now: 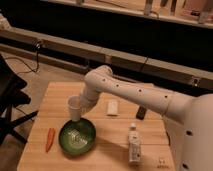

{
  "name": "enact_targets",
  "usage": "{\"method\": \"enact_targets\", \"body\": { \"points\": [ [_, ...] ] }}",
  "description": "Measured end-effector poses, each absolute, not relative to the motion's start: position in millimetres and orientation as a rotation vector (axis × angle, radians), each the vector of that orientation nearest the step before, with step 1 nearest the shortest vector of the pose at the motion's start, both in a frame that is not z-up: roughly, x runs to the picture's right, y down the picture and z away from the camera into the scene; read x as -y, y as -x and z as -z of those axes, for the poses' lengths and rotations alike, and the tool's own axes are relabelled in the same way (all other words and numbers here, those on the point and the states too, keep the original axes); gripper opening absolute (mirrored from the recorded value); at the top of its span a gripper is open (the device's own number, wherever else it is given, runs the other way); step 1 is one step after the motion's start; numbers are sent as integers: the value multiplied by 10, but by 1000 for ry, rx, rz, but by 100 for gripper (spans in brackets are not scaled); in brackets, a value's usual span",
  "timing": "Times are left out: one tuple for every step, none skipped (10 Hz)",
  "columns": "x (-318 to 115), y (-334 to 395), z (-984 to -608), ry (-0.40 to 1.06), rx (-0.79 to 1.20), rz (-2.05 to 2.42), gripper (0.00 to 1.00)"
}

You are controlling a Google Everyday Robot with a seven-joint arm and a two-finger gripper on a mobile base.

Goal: Place the ceramic cup in the ceramic bowl

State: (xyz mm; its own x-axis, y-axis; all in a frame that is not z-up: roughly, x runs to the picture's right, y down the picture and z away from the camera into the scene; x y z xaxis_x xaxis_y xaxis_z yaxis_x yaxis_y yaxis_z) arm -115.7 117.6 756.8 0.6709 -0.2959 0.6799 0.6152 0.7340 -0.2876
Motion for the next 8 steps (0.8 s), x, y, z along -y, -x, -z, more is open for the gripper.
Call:
{"method": "enact_targets", "body": {
  "points": [
    [-1189,1147,-7563,535,652,543,1],
    [-1205,1136,-7566,536,652,544,1],
    [-1218,1150,-7561,537,655,548,1],
    [-1230,1156,-7556,538,656,550,1],
    [-1242,1149,-7544,538,657,552,1],
    [-1255,1143,-7528,537,658,554,1],
    [-1266,1145,-7514,537,659,557,1],
    [-1277,1142,-7507,538,660,558,1]
  ]
}}
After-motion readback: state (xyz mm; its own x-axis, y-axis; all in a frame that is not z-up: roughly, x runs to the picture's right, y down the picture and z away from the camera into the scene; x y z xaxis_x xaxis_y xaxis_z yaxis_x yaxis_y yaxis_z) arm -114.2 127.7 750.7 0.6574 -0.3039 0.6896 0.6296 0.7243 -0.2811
